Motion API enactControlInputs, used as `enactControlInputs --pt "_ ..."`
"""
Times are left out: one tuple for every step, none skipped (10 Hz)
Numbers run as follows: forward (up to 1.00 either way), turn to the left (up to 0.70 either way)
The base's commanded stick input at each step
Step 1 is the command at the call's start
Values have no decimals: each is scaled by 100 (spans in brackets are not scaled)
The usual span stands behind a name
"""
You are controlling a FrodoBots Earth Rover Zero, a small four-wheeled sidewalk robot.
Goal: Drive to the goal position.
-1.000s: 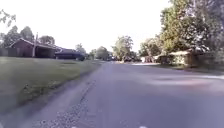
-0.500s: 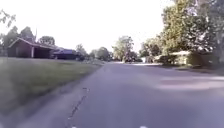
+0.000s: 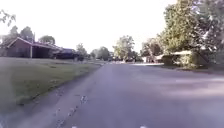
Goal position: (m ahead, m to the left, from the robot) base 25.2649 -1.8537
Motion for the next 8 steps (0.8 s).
enactControlInputs --pt "100 0" --pt "100 0" --pt "100 0" --pt "100 0" --pt "100 0" --pt "100 0" --pt "100 0" --pt "100 0"
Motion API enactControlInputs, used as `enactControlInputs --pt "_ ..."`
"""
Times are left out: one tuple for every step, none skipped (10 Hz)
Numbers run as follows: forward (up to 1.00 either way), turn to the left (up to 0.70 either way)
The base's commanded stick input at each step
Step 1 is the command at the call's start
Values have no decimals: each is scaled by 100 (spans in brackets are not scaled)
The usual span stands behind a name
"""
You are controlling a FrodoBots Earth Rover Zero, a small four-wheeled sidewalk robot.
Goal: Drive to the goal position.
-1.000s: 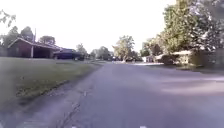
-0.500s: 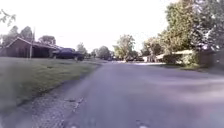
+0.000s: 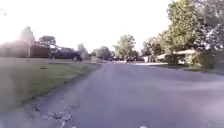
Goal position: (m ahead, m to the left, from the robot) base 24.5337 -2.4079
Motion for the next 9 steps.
enactControlInputs --pt "100 0" --pt "100 0" --pt "100 0" --pt "100 0" --pt "100 0" --pt "100 0" --pt "100 0" --pt "100 0" --pt "100 0"
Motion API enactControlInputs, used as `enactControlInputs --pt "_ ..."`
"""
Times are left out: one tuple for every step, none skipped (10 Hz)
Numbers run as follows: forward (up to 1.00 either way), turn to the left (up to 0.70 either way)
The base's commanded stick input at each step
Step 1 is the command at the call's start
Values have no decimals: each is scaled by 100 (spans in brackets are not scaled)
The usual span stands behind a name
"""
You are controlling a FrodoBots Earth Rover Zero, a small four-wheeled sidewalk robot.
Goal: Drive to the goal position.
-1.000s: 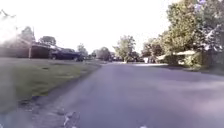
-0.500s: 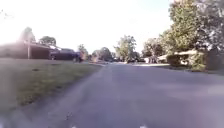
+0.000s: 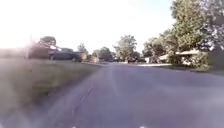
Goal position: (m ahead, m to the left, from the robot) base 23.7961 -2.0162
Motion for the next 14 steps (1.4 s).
enactControlInputs --pt "100 0" --pt "100 0" --pt "98 0" --pt "96 0" --pt "94 0" --pt "93 0" --pt "91 0" --pt "87 0" --pt "86 0" --pt "86 0" --pt "86 0" --pt "84 0" --pt "83 0" --pt "83 0"
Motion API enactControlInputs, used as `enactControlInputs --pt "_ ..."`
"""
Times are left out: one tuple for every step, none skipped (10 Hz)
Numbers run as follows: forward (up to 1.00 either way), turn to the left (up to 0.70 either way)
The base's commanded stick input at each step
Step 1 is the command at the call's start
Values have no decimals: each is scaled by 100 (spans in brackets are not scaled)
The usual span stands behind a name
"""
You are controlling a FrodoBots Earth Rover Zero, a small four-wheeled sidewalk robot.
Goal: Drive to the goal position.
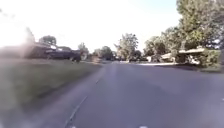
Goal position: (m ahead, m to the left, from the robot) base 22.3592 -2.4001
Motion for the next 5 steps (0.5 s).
enactControlInputs --pt "82 0" --pt "82 0" --pt "82 0" --pt "82 0" --pt "82 0"
